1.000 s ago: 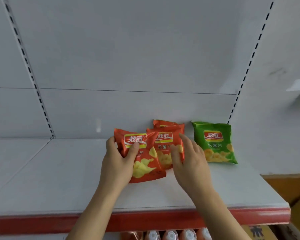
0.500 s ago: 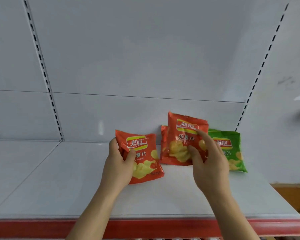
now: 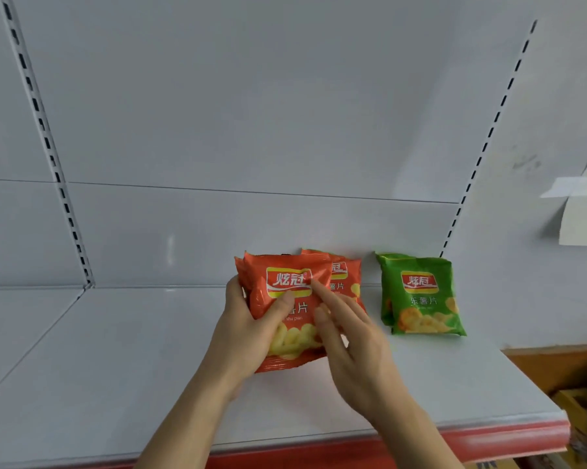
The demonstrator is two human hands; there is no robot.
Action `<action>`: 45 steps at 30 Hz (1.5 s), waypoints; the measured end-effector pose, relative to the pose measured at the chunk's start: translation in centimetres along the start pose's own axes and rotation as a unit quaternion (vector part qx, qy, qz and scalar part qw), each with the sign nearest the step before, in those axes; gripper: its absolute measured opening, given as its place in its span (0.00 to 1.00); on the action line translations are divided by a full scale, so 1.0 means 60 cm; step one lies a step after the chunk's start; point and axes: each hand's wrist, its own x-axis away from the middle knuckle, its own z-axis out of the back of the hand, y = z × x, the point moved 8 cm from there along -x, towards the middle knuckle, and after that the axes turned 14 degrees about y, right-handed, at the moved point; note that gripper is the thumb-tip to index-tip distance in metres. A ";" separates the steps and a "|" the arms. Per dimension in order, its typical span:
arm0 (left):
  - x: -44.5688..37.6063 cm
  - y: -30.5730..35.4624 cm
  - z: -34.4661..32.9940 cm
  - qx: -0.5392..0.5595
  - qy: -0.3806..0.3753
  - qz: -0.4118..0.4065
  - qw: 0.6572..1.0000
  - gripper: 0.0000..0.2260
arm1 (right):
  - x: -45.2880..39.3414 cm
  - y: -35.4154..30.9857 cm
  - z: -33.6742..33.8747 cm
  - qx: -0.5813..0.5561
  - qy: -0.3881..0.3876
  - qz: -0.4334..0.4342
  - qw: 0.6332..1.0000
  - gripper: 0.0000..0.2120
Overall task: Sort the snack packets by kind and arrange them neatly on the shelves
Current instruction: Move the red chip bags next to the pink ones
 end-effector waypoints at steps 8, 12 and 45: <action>-0.010 0.002 0.054 0.008 0.082 -0.002 0.997 0.33 | -0.072 0.161 -0.032 0.350 -0.116 -0.173 0.913 0.35; -0.007 -0.007 0.085 -0.001 0.113 0.013 0.993 0.33 | -0.083 0.162 -0.051 0.371 -0.131 -0.157 0.906 0.35; 0.068 -0.016 0.687 0.067 0.263 0.006 0.962 0.36 | 0.176 -0.410 -0.437 -0.216 -0.167 -0.071 0.959 0.26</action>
